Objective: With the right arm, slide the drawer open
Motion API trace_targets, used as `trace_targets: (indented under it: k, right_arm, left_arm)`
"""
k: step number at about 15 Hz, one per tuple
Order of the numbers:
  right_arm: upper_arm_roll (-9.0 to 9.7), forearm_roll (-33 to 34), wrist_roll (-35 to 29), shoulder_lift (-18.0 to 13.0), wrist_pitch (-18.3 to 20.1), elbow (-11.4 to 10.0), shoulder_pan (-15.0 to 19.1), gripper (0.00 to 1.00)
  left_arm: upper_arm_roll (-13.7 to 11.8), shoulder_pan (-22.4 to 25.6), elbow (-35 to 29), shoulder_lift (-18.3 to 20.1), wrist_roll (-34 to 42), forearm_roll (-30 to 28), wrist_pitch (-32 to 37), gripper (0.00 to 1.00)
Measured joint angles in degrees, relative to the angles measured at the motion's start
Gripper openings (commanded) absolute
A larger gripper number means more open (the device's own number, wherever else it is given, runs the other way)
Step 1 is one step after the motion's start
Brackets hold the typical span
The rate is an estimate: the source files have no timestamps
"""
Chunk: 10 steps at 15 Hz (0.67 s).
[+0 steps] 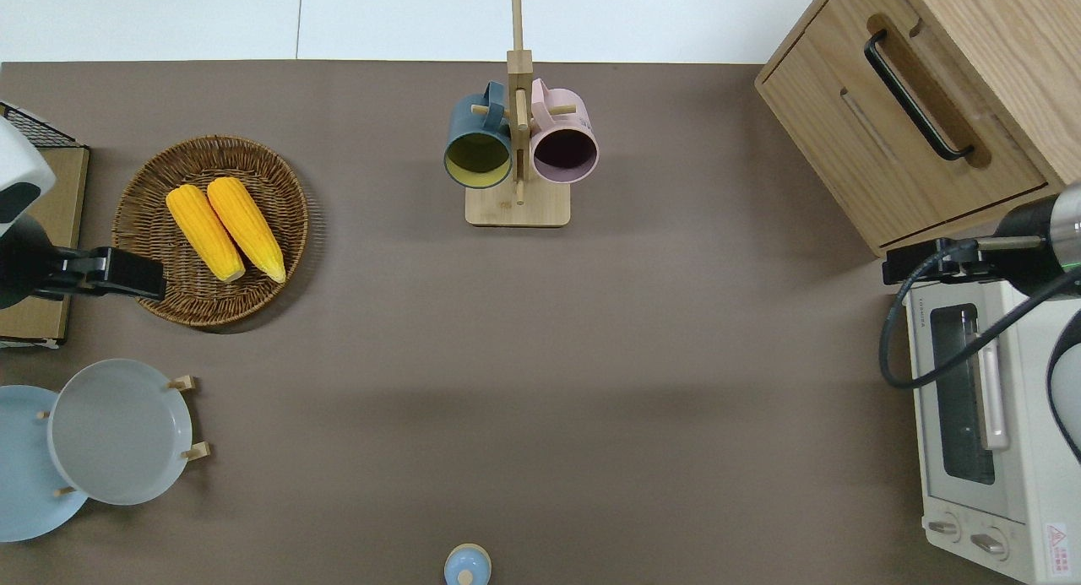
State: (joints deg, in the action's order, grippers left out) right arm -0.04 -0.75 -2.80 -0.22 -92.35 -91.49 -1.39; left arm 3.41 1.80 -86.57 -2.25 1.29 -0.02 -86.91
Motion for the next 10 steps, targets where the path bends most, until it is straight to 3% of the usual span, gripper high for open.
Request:
trace_targets:
  k: [10]
  right_arm:
    - [-0.11,0.55,0.00,0.23,0.06,0.63,-0.42,0.983]
  left_arm:
    - [0.00,0.00,0.00,0.00,0.00,0.00,0.00,0.99]
